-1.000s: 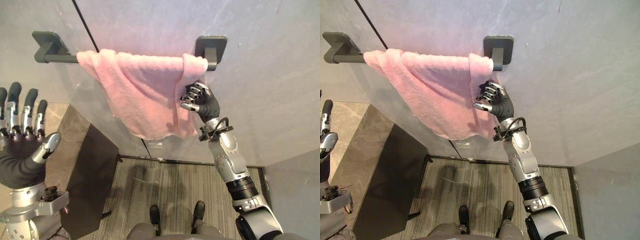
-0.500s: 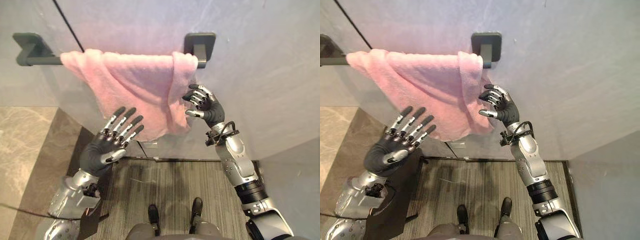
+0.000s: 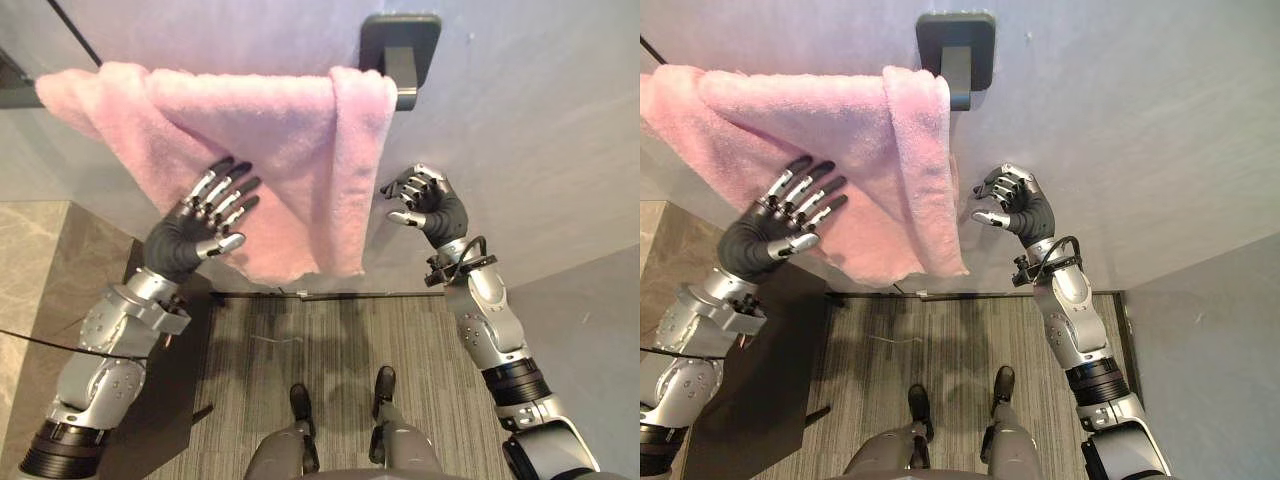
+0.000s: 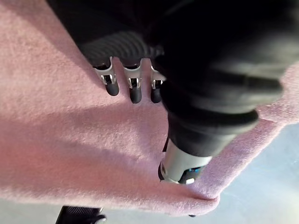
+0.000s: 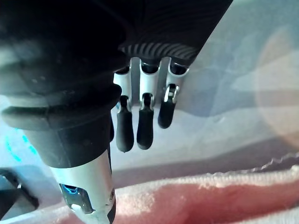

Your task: Organize washtable

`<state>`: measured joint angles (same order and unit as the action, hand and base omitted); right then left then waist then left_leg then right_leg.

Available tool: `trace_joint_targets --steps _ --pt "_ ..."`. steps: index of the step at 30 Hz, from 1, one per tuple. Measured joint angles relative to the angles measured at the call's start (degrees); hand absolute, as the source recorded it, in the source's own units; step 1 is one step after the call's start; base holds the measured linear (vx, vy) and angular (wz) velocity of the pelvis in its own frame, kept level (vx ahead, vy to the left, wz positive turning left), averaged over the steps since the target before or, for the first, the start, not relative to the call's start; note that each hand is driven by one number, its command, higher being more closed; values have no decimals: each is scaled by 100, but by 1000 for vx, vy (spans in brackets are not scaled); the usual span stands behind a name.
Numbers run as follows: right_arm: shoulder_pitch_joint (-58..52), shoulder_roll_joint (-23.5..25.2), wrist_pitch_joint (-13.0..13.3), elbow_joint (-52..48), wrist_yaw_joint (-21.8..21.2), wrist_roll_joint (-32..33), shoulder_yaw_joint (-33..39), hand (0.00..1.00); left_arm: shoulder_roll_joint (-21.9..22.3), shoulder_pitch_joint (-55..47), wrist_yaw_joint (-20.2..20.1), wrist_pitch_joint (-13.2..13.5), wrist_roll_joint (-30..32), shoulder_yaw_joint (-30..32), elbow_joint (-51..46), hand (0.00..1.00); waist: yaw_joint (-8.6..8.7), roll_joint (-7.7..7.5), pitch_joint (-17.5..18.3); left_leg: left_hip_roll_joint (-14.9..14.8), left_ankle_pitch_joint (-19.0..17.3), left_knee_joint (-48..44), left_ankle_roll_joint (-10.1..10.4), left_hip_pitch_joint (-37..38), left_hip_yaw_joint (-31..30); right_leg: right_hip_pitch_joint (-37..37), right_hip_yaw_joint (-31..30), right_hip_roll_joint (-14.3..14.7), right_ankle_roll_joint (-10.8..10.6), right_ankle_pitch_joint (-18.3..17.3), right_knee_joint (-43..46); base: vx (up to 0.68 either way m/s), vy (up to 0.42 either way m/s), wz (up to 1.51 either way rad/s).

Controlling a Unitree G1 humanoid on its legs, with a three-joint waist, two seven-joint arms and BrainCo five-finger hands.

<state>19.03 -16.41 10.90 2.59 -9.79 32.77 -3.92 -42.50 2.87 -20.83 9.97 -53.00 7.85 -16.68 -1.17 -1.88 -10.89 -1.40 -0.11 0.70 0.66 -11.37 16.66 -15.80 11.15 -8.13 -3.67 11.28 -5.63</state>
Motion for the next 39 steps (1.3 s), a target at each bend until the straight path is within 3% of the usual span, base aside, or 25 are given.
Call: trace_joint_targets --steps 5,9,11,15,18,20,25,30,34,39 --pt "-920 -346 -21 -286 -64 -216 399 0 -2 43 -25 47 199 312 174 0 13 10 -22 0 -14 0 -3 -37 17 -45 -13 2 0 0 0 41 -1 -1" --pt "-2089 -1037 -108 -868 -452 -300 831 0 -307 35 -80 46 269 403 241 0 35 -3 -80 -12 -98 -104 -13 -58 60 -44 -59 3 0 0 0 30 1 -6" --pt "-2671 -1565 -224 -1189 -911 -119 852 0 -571 38 -194 47 269 414 358 0 63 -11 -90 -29 -156 -172 -4 -64 89 -44 -113 14 0 0 0 20 -6 -13" --pt "-2860 -1790 -359 -1321 -1465 387 758 0 -645 53 -293 51 266 413 406 0 83 -38 -105 -56 -182 -213 12 -48 144 -44 -178 42 -1 0 0 15 -17 -9" --pt "-2404 -1844 -419 -1325 -1643 990 102 0 -696 110 -287 66 250 295 498 0 74 -40 -106 -61 -215 -282 17 -44 190 -39 -220 71 13 12 0 9 -18 -9" --pt "-1913 -1670 -474 -1313 -1643 1250 -431 0 -764 290 -283 69 243 47 596 0 36 -40 -106 -70 -214 -302 18 -45 195 -37 -226 86 27 23 0 1 -8 -2" --pt "-528 -410 -480 -1129 -1475 2252 -2348 0 -785 753 -251 53 208 -657 613 0 -2 -38 -105 -90 -213 -361 18 -26 151 33 -180 92 47 40 1 3 -7 4" --pt "139 315 -604 -697 -1466 2700 -3819 0 -928 870 -144 49 130 -965 619 0 -150 -34 -103 -127 -211 -373 17 -5 108 85 -136 89 89 71 1 4 -4 4" --pt "761 584 -591 -279 -1402 2684 -4021 0 -946 869 -117 49 107 -1011 615 0 -163 -31 -101 -133 -207 -394 18 16 65 152 -48 77 94 75 1 3 1 9" --pt "1233 709 -461 116 -1113 2549 -3683 0 -946 868 -25 48 81 -1012 517 0 -275 -25 -98 -147 -178 -362 40 -2 25 141 -8 91 97 76 1 13 -5 2"
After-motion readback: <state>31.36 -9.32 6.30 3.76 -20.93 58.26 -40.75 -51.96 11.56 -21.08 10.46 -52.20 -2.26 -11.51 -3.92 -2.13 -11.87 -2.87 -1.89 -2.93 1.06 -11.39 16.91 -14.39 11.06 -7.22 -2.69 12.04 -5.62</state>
